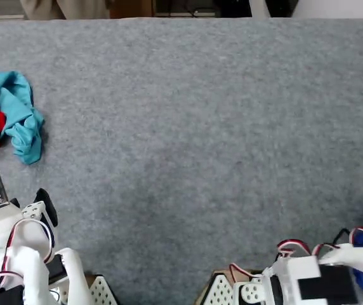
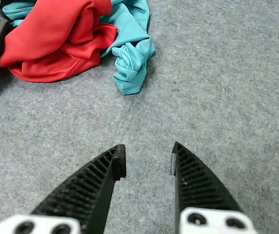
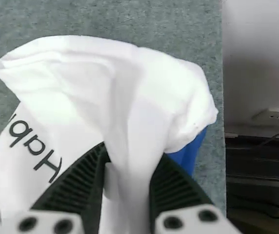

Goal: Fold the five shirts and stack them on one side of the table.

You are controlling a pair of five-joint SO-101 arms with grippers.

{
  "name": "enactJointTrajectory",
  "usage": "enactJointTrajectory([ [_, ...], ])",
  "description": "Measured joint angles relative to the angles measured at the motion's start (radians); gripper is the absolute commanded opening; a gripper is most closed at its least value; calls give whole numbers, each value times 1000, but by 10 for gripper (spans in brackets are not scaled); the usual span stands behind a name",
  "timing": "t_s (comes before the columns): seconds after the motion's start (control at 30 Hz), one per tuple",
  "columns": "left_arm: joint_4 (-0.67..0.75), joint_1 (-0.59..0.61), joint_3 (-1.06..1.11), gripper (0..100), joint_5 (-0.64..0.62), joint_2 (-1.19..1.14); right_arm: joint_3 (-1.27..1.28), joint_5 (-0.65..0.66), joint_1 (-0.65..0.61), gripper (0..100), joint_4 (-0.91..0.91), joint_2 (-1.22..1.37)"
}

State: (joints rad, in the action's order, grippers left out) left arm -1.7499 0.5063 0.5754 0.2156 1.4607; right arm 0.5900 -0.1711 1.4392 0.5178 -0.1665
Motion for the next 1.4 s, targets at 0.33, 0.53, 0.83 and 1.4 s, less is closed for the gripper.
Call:
enactJointTrajectory([
  [0.33,0,0,0,169,0,0,0,107,6,327,-12,41],
  [0.53,0,0,0,169,0,0,-2,107,17,537,-14,41],
  [0.83,0,0,0,169,0,0,-2,115,17,321,38,0],
  [1.4,0,5,0,164,0,5,-2,-41,-629,15,770,-710],
])
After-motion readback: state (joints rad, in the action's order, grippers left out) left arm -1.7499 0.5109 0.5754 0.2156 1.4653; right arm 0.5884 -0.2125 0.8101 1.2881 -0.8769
